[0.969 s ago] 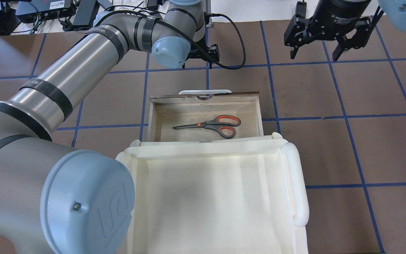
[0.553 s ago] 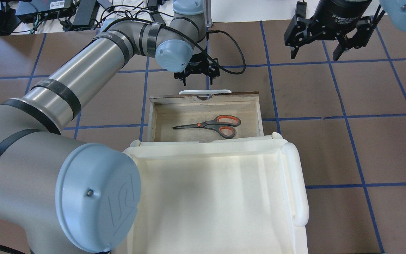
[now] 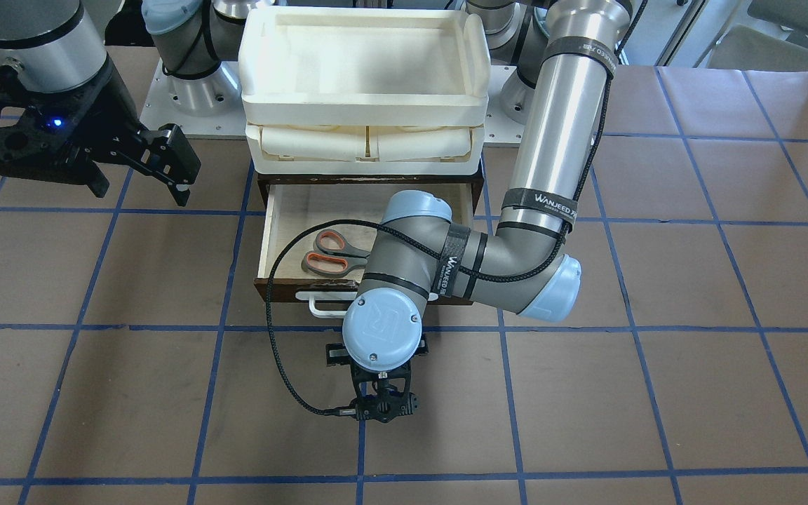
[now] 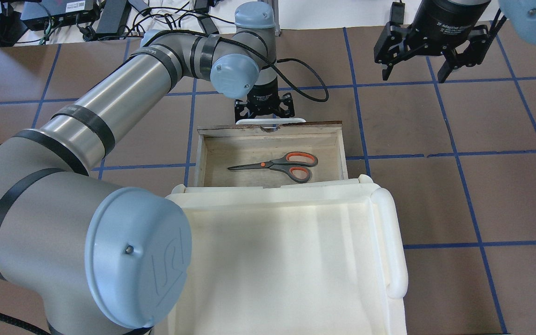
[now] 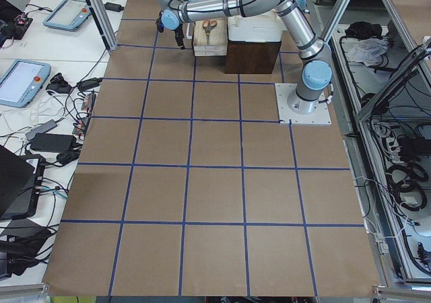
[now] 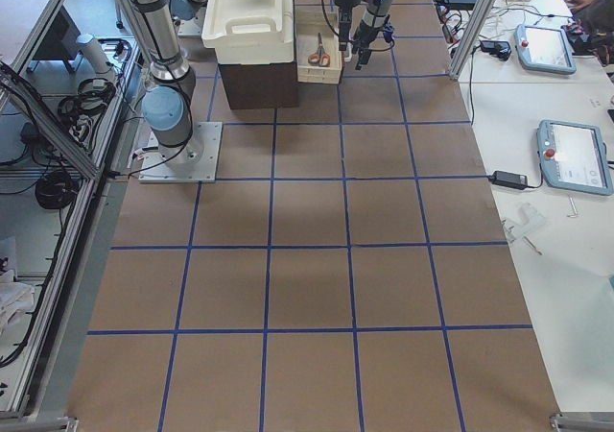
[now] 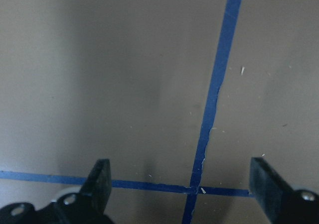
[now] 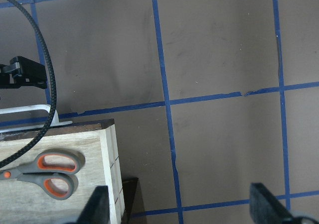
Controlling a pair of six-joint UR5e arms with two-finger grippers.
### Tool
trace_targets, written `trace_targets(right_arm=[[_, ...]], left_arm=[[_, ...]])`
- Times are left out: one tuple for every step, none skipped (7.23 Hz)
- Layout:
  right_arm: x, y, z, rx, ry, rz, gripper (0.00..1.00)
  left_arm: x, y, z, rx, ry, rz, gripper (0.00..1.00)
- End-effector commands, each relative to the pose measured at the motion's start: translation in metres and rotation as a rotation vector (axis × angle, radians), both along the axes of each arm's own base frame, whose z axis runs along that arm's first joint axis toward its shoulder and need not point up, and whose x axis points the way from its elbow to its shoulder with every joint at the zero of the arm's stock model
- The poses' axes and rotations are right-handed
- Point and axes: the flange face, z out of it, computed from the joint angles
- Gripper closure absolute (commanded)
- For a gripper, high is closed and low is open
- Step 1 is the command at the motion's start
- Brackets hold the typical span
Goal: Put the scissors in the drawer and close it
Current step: 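Position the left gripper above the drawer's white handle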
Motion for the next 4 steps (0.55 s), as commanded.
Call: trace_targets(right_arm=[[0.000, 0.000, -0.002, 0.005, -0.004, 0.001, 0.00], [0.000, 0.000, -0.002, 0.002, 0.002, -0.001, 0.00], [0.000, 0.000, -0.002, 0.005, 0.002, -0.001, 0.00], [0.000, 0.000, -0.002, 0.002, 0.002, -0.001, 0.00]], left_arm=[[-0.013, 0.009, 0.002, 0.017, 0.011, -0.010, 0.00], [-0.013, 0.016, 0.006, 0.054, -0.007, -0.017, 0.00], [-0.008, 0.027, 0.016, 0.114, -0.029, -0.020, 0.00], [-0.007, 0.034, 0.027, 0.131, -0.035, -0.022, 0.00]])
